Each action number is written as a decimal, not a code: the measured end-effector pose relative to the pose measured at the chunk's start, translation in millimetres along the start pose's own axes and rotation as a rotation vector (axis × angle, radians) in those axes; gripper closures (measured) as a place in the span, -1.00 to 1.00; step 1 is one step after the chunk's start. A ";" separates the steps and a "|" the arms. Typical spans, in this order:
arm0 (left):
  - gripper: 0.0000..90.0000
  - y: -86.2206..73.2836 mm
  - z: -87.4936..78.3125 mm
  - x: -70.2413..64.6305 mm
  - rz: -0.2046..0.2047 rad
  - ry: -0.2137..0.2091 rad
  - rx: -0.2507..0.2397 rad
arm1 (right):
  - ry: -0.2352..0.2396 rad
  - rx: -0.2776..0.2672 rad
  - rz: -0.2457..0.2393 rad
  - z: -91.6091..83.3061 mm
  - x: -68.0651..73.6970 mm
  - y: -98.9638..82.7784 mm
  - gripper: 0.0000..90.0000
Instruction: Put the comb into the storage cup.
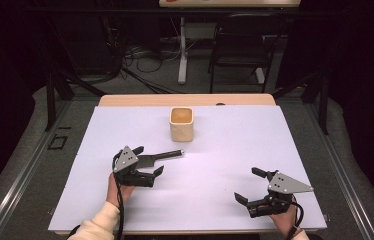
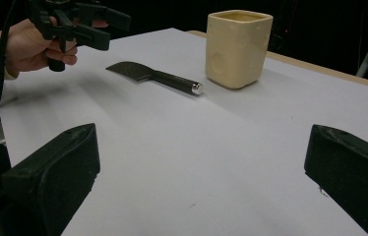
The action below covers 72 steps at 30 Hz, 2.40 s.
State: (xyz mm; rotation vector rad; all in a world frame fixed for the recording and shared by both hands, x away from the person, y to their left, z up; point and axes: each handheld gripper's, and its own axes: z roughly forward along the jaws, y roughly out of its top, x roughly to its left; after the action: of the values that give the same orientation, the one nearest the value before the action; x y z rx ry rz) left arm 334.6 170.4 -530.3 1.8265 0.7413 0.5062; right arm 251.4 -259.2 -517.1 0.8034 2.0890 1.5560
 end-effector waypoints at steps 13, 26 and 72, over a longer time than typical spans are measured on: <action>-1.00 8.5 21.4 5.7 -0.029 -0.009 0.041 | -0.001 0.007 -0.009 1.5 0.4 0.6 -1.00; -1.00 19.4 46.6 6.3 -0.036 0.031 0.085 | 0.001 0.012 -0.012 2.5 0.3 0.4 -1.00; 1.00 20.8 108.2 10.6 -0.094 0.009 0.285 | 0.022 0.071 -0.011 8.7 2.2 -1.3 -0.99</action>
State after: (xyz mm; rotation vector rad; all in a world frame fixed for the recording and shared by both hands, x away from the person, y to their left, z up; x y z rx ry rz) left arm 417.6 99.8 -549.7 2.0409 0.9383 0.3612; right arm 254.9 -251.8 -520.8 0.8013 2.1711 1.4993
